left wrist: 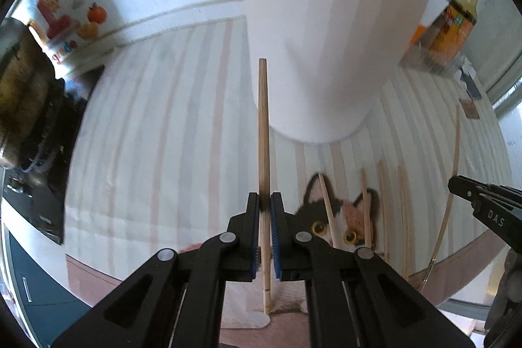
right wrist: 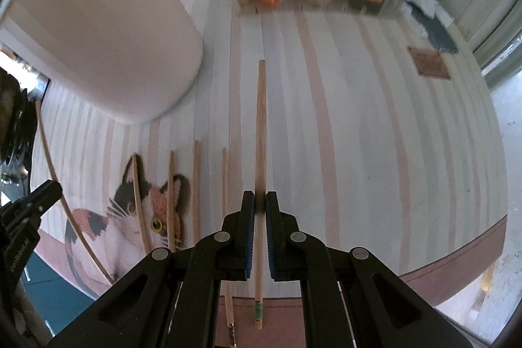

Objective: Organize utensils

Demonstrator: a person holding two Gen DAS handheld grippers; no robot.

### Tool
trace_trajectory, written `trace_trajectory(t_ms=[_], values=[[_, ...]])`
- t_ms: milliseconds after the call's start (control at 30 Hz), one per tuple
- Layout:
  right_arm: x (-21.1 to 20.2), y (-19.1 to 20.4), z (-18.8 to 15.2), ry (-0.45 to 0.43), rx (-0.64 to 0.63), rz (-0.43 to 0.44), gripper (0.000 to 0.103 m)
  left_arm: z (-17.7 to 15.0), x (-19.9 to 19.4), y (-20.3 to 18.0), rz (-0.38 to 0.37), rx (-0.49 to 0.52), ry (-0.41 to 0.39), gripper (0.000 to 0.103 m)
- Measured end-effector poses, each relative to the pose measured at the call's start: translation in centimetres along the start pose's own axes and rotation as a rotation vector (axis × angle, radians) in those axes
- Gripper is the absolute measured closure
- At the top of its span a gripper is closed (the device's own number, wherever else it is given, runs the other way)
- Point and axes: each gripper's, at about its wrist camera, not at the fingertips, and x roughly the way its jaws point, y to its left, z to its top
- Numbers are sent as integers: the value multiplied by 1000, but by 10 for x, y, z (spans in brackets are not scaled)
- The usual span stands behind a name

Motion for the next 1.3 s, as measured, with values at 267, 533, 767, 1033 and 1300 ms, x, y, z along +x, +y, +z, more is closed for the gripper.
trace_trajectory(t_ms=[267, 533, 767, 1033, 1300], values=[[-31, 3, 19, -107, 11, 11, 96, 15, -33, 20, 27, -17, -99, 99], [-69, 8, 38, -240, 11, 16, 97, 35, -70, 41, 37, -85, -215, 100], [-108, 13, 56, -352, 18, 30, 97, 57, -116, 54, 36, -126, -339, 101], [-167, 28, 83, -461, 2, 62, 97, 90, -174, 58, 2, -127, -469, 103], [-212, 52, 99, -491, -64, 139, 97, 105, -183, 74, -112, -167, -455, 97]])
